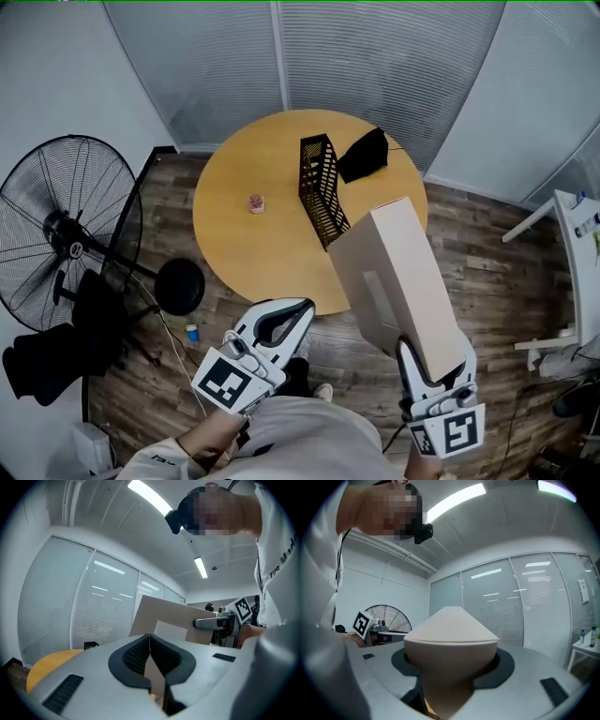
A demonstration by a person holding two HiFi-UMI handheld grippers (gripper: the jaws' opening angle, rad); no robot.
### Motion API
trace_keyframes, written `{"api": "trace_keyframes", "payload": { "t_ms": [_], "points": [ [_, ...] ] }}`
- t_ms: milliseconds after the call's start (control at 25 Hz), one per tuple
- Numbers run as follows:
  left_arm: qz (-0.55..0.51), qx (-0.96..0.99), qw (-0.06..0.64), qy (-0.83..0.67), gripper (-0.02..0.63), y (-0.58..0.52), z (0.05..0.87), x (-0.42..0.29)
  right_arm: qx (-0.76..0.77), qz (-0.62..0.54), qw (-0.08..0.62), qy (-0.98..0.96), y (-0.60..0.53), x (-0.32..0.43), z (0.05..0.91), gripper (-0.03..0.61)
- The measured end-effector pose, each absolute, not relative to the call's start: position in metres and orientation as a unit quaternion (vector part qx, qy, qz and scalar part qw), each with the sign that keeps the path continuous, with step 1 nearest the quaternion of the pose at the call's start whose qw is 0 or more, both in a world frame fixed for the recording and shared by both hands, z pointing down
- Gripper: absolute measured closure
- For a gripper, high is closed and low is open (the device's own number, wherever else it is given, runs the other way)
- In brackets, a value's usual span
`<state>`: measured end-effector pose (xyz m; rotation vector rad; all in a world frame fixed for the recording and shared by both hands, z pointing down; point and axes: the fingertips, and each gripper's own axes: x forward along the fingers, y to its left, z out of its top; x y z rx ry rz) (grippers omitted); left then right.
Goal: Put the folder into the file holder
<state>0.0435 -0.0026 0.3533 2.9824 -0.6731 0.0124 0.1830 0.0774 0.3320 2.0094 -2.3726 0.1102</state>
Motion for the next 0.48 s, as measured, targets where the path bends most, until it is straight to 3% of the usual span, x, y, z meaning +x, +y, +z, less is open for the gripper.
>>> {"api": "trace_keyframes", "payload": {
  "t_ms": [480],
  "points": [
    [-0.002, 0.975, 0.044, -0.22, 0.588, -0.095, 0.348, 0.038, 0.643, 0.028, 0.019, -0.765, -0.015, 0.172, 0.324, 0.285]
  ]
}}
